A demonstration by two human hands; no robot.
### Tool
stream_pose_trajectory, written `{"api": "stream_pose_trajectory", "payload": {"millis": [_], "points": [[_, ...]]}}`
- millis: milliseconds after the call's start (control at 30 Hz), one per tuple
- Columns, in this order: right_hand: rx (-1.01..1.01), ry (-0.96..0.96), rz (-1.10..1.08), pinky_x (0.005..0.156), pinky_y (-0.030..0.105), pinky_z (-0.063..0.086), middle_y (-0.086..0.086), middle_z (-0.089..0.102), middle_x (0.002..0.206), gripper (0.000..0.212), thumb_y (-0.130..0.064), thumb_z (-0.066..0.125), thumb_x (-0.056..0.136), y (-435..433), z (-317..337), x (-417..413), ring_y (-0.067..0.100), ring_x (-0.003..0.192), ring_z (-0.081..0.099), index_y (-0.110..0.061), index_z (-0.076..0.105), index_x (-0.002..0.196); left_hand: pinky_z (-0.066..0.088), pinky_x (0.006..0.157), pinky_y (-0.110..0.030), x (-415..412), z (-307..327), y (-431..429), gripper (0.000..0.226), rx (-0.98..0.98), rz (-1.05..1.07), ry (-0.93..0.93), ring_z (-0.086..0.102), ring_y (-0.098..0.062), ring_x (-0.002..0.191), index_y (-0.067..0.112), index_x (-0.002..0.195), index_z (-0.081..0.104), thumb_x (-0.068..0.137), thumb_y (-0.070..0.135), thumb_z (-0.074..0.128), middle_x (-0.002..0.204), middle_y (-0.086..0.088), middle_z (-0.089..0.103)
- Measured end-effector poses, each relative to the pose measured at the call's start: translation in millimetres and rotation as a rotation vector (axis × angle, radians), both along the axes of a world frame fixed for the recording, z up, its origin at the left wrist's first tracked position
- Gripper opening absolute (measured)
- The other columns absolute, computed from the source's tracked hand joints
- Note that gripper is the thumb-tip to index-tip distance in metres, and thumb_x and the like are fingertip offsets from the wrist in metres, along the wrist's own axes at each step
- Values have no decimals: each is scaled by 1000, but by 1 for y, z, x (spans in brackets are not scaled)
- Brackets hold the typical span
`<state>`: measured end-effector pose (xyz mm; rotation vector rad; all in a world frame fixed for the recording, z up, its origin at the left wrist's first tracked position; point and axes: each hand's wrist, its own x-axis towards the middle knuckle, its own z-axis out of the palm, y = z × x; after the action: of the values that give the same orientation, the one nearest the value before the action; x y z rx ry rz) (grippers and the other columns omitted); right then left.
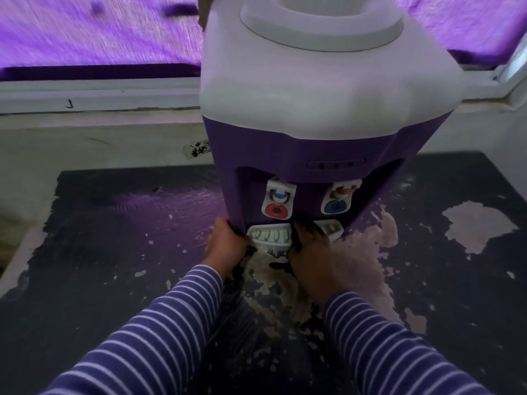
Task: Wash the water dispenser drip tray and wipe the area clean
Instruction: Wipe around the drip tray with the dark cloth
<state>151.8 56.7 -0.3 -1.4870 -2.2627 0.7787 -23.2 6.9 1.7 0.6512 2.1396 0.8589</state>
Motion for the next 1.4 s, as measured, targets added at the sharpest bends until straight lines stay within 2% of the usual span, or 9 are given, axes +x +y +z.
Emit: {"api": "stream_pose_trajectory", "payload": {"millis": [233, 367, 600, 700, 1000, 1100, 1233, 1333, 1400], "points": [[30, 88, 7, 115, 36, 27, 16, 48, 142, 47, -3, 56, 88, -7, 2, -4, 30, 134, 40, -3, 51, 134, 54, 81, -54, 0, 0, 1, 52, -3, 3, -7, 61, -35, 93, 28, 103, 40, 66, 40, 74, 106, -11, 60], [63, 93, 89, 110, 47, 36, 23, 53, 135, 47, -3, 59, 83, -21, -3, -27, 40, 127, 47, -2, 56, 130, 55, 80, -53, -1, -2, 2, 51, 5, 2, -8, 62, -34, 92, 28, 103, 41, 65, 39, 74, 105, -10, 61], [-43, 10, 308, 114, 35, 22, 12, 37, 151, 56, -3, 48, 86, -22, -10, -49, 32, 136, 31, -18, 47, 140, 52, 86, -51, -3, -7, 2, 41, 8, 14, 35, 60, -33, 94, 26, 100, 44, 70, 44, 65, 101, -9, 62], [-63, -12, 334, 115, 36, 26, 11, 35, 151, 57, -1, 47, 87, -15, -11, -47, 31, 135, 32, -20, 47, 140, 51, 86, -50, -2, -6, 2, 41, -27, 18, 53, 59, -32, 94, 29, 97, 41, 68, 45, 66, 103, -9, 61], [151, -337, 197, 111, 35, 27, 6, 30, 153, 68, -26, 59, 88, 4, -5, 25, 30, 130, 35, -26, 29, 149, 52, 86, -49, 3, -2, 0, 42, -76, 61, 66, 59, -36, 93, 30, 98, 43, 65, 40, 68, 106, -11, 61], [240, -396, 88, 106, 35, 36, 4, 33, 151, 59, -21, 46, 93, 14, -2, 54, 26, 125, 43, -27, 28, 149, 51, 87, -49, 4, -1, 0, 49, -73, 59, 70, 59, -35, 95, 31, 99, 43, 63, 45, 72, 107, -10, 63], [146, -238, -75, 99, 42, 45, 11, 44, 141, 56, -10, 43, 92, 19, 2, 66, 29, 118, 46, -24, 35, 146, 52, 87, -48, 5, 1, -1, 51, -64, 43, 79, 61, -35, 95, 31, 102, 44, 63, 45, 74, 107, -9, 64], [148, -390, -125, 92, 47, 50, 9, 39, 146, 61, -20, 37, 90, 7, -1, 64, 30, 120, 49, -24, 22, 150, 51, 88, -49, 6, 2, 0, 49, -59, 14, 112, 59, -36, 98, 29, 106, 44, 68, 43, 72, 110, -10, 63], [137, -444, -159, 99, 48, 46, 7, 33, 152, 61, -24, 34, 92, 3, -2, 54, 29, 129, 43, -23, 18, 151, 51, 87, -49, 7, 4, 1, 49, -57, 3, 108, 60, -36, 96, 27, 106, 45, 68, 42, 72, 109, -10, 64]]}}
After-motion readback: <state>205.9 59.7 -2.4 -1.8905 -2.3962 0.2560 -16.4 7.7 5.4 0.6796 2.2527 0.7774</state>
